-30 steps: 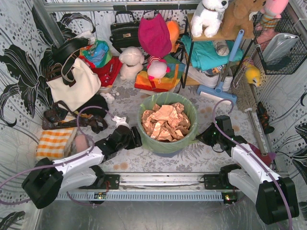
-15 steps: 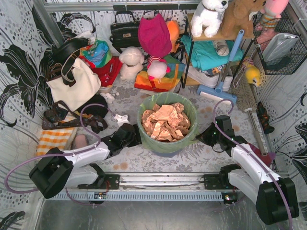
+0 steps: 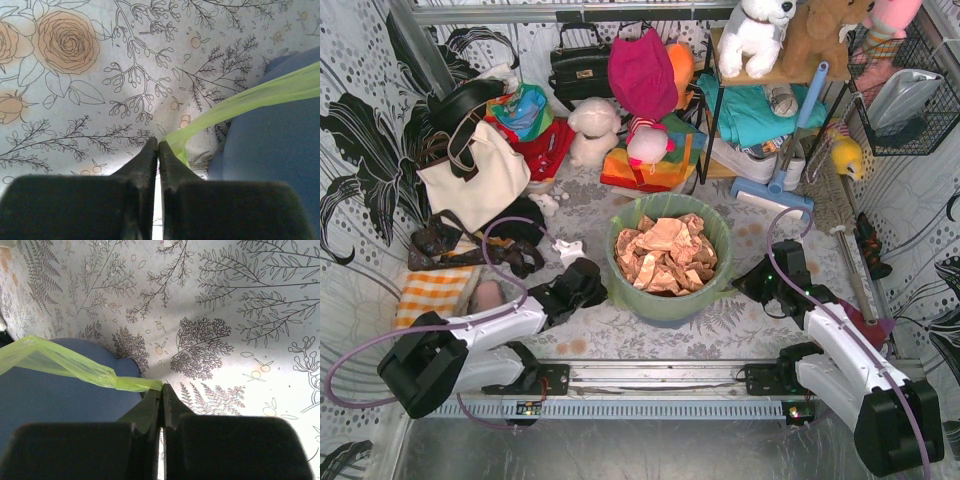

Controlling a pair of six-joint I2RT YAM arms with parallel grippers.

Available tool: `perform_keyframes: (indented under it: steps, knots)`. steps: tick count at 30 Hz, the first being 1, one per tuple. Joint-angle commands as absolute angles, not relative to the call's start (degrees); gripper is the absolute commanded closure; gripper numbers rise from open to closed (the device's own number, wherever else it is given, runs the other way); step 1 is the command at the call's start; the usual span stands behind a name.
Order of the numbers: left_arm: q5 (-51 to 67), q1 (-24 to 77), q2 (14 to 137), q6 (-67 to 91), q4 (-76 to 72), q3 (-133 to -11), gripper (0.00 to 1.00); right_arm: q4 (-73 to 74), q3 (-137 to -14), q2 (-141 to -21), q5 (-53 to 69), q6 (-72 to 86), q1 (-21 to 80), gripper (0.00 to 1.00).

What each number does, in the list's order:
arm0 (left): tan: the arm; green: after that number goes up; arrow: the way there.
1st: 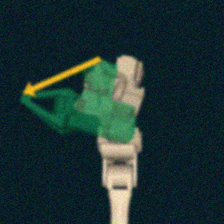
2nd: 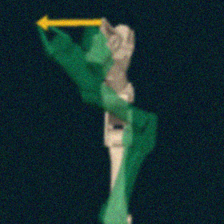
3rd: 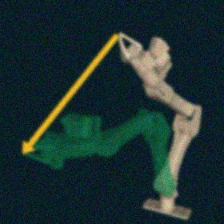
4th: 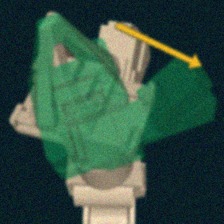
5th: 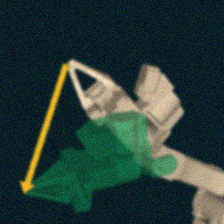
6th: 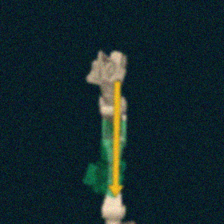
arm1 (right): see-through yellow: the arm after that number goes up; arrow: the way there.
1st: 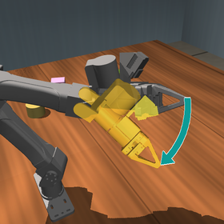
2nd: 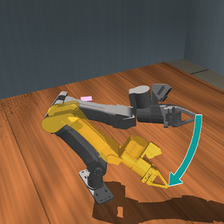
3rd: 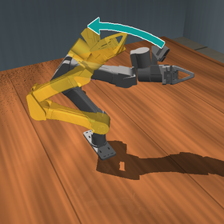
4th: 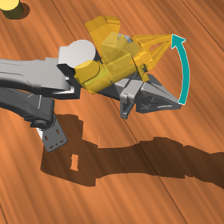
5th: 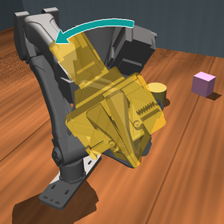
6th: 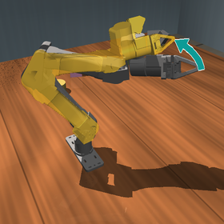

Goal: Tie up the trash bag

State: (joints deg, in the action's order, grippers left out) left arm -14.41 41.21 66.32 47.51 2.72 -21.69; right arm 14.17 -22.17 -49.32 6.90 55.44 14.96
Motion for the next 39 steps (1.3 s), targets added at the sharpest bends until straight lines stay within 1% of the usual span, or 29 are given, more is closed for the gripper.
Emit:
perform_keyframes:
  steps: [1, 2, 4, 7, 8, 12, 15, 17, 23, 27, 35, 39]
  knots:
    - [-18.1, 41.0, 65.0, 47.4, 7.2, -22.9, 0.92, 16.3, -23.6, -48.5, 3.7, 55.6, 14.8, 1.00]
    - [-18.5, 41.0, 64.5, 47.7, 8.0, -23.1, 0.96, 16.3, -23.5, -48.5, 3.7, 55.6, 14.8, 1.00]
    - [-19.9, 41.0, 63.4, 48.4, 9.5, -23.2, 0.99, 16.3, -23.5, -48.4, 3.7, 55.8, 14.8, 1.00]
    - [-22.2, 41.0, 61.4, 50.6, 11.4, -22.4, 0.98, 16.1, -23.4, -48.4, 4.0, 55.9, 14.8, 1.00]
    - [-22.2, 41.0, 60.6, 50.8, 11.4, -22.1, 0.96, 15.9, -23.4, -48.4, 4.4, 55.8, 14.8, 1.00]
    - [-19.8, 41.0, 58.1, 49.8, 8.9, -21.2, 0.75, 16.2, -23.7, -48.6, 5.3, 56.0, 14.8, 1.00]
    - [-16.7, 41.0, 57.0, 47.2, 5.6, -20.4, 0.64, 16.0, -23.5, -48.4, 5.0, 56.2, 14.8, 1.00]
    - [-15.5, 41.0, 56.7, 46.2, 3.9, -19.8, 0.59, 15.8, -23.7, -48.4, 5.1, 56.2, 14.8, 1.00]
    - [-11.8, 41.0, 58.9, 44.6, 0.4, -19.5, 0.40, 15.9, -23.7, -48.6, 5.6, 56.3, 14.8, 1.00]
    - [-8.1, 41.1, 59.9, 44.4, -2.8, -18.9, 0.35, 15.9, -23.6, -48.5, 5.4, 56.4, 14.9, 1.00]
    - [0.0, 41.1, 62.7, 46.5, -5.9, -18.7, 0.29, 16.1, -23.8, -48.5, 5.2, 56.3, 14.8, 1.00]
    - [-2.0, 41.1, 64.7, 46.4, -2.2, -19.9, 0.28, 16.1, -23.4, -48.1, 4.9, 56.4, 14.8, 1.00]
